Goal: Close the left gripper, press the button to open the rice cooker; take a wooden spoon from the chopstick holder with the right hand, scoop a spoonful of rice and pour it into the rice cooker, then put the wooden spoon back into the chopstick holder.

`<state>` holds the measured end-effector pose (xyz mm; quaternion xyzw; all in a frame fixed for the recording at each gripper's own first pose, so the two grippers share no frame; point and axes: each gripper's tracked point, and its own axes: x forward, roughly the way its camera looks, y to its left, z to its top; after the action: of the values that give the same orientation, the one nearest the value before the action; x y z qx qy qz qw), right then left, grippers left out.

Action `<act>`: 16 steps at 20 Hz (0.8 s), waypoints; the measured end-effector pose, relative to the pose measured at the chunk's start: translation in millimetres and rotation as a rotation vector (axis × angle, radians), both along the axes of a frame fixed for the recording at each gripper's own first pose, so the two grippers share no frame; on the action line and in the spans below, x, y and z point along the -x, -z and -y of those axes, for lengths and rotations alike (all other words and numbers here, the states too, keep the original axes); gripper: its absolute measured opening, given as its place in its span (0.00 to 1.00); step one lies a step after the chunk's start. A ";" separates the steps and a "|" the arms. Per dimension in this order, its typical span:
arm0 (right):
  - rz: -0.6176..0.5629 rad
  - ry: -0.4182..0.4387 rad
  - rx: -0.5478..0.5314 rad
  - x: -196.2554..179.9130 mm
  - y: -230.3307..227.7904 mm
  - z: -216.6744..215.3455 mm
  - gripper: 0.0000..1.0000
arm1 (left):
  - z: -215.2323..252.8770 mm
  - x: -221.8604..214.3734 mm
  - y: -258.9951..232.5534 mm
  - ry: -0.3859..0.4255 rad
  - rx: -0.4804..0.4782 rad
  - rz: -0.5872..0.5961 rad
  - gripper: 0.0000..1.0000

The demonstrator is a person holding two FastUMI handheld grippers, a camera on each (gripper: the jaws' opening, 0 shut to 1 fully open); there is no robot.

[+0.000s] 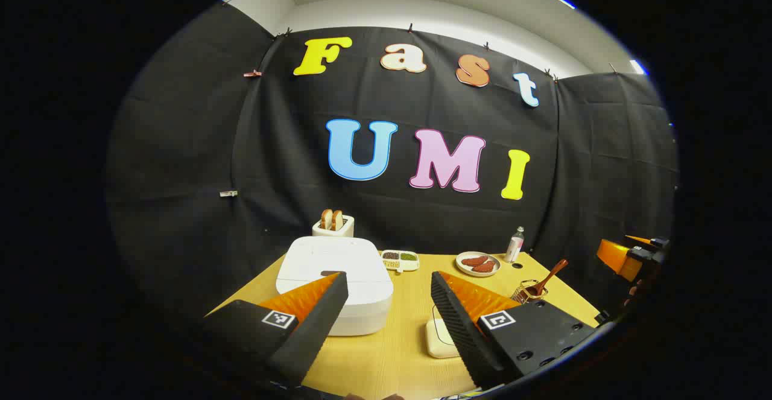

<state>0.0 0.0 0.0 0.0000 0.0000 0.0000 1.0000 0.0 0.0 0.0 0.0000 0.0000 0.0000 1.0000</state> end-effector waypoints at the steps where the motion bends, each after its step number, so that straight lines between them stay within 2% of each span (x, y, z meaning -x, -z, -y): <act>1: -0.005 -0.002 -0.004 -2.5 1.4 2.4 0.98 | 0.0 -1.0 0.1 -0.004 0.007 -0.003 0.95; 4: -0.020 -0.015 -0.016 -11.6 5.6 6.5 0.98 | 9.3 -7.6 0.5 -0.007 0.031 -0.011 0.95; 16: -0.046 -0.067 -0.041 -32.8 18.8 3.1 0.98 | 24.2 -16.8 -12.1 -0.015 -0.011 0.007 0.96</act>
<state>32.8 -3.1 -18.8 0.0207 0.0229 0.0335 0.9990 16.8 -24.2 12.1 0.0056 -0.0036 0.0075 0.9999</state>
